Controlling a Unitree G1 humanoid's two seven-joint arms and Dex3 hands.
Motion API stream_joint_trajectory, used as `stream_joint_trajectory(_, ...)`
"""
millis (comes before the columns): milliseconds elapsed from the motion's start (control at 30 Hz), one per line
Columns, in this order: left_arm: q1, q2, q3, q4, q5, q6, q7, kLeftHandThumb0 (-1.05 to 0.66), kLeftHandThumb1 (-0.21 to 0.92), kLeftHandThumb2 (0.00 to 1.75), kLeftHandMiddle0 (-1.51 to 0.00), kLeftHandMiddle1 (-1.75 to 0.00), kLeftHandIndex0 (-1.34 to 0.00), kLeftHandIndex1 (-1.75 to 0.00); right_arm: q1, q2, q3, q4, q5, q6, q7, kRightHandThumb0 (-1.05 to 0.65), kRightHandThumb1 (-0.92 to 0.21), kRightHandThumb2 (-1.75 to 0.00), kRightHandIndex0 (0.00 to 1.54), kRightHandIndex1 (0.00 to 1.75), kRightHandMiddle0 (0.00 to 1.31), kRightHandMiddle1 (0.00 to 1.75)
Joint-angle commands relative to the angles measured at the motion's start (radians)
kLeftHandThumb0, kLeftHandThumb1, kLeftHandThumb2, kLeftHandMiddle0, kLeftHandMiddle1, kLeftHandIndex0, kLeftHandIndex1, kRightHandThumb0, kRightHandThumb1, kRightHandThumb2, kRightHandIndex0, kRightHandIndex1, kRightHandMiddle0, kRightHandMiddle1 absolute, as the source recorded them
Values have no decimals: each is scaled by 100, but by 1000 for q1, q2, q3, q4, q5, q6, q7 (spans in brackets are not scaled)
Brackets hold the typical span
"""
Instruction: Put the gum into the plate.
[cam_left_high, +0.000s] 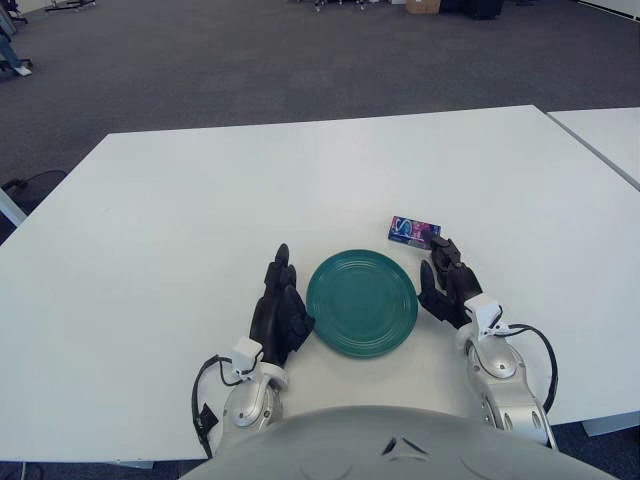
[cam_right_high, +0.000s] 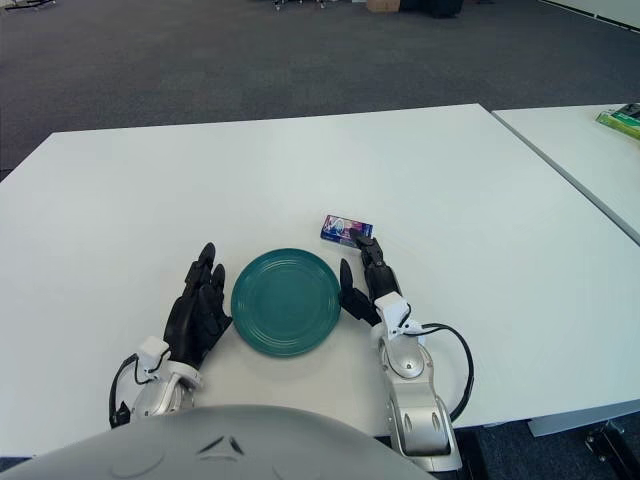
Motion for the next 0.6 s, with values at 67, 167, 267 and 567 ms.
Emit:
stream_joint_trajectory(67, -6, -7, -11, 20, 8, 24, 14, -105, 92, 101, -5, 0, 0, -16, -15, 11, -28, -44, 30, 74, -1, -73, -92, -90, 18, 1, 0, 48)
stream_joint_trajectory(167, -12, -9, -12, 27, 11, 18, 20, -105, 92, 101, -6, 0, 0, -17, -97, -7, -80, -92, 48, 136, 4, -72, -92, -89, 20, 1, 0, 51)
stream_joint_trajectory(267, -17, -11, -11, 35, 9, 10, 24, -105, 92, 102, -7, -1, -1, -18, -150, -77, -79, -100, -37, 102, -3, -73, -92, -86, 26, 1, 0, 56)
stream_joint_trajectory(567, -32, -15, -13, 66, 6, -11, 30, -105, 92, 102, -8, 0, 0, -23, -358, -280, 53, -50, -402, 157, 33, -79, -92, -76, 23, 1, 0, 55)
